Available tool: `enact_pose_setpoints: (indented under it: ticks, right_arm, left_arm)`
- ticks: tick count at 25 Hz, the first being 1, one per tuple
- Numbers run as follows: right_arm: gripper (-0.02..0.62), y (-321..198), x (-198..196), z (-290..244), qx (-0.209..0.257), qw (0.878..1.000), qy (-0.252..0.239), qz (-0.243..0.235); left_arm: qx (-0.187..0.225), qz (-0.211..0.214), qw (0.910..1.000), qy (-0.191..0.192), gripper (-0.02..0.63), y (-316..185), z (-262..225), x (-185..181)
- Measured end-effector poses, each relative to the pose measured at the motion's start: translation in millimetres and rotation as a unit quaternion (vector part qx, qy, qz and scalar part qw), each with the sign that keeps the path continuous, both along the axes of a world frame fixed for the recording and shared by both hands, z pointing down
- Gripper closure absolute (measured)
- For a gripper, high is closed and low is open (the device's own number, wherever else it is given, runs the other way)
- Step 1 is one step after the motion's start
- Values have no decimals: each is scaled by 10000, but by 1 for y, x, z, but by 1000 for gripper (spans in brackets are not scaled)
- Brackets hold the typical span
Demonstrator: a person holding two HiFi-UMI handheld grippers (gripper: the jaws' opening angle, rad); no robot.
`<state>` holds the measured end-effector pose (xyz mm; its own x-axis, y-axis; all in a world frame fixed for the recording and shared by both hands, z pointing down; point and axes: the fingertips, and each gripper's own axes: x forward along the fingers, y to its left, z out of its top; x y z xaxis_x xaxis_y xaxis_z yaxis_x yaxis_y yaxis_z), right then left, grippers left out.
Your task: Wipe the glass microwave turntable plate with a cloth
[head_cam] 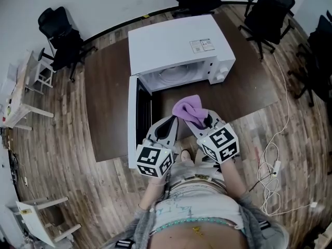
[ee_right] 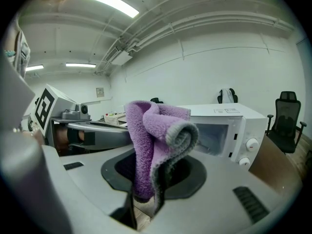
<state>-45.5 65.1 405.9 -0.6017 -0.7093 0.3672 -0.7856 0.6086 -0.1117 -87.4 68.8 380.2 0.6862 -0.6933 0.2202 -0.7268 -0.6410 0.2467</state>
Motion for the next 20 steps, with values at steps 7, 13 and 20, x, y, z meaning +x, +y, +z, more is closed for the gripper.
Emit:
enact_pose_setpoints:
  ticks: [7,13,20]
  right_arm:
    - [480,-34,2,1,-26,9991,26,-415]
    - [480,-69,18,-11,22,9973,4,-735]
    - [480,-101,47,-21,43,9950,-17,-998]
  left_arm:
    - [-40,-398,9992,72,595,-31,0,3]
    - [18,-657,9978,31,595,-64,-12,21]
    - [114,-1001,9948,-142,595,-94,-22,48]
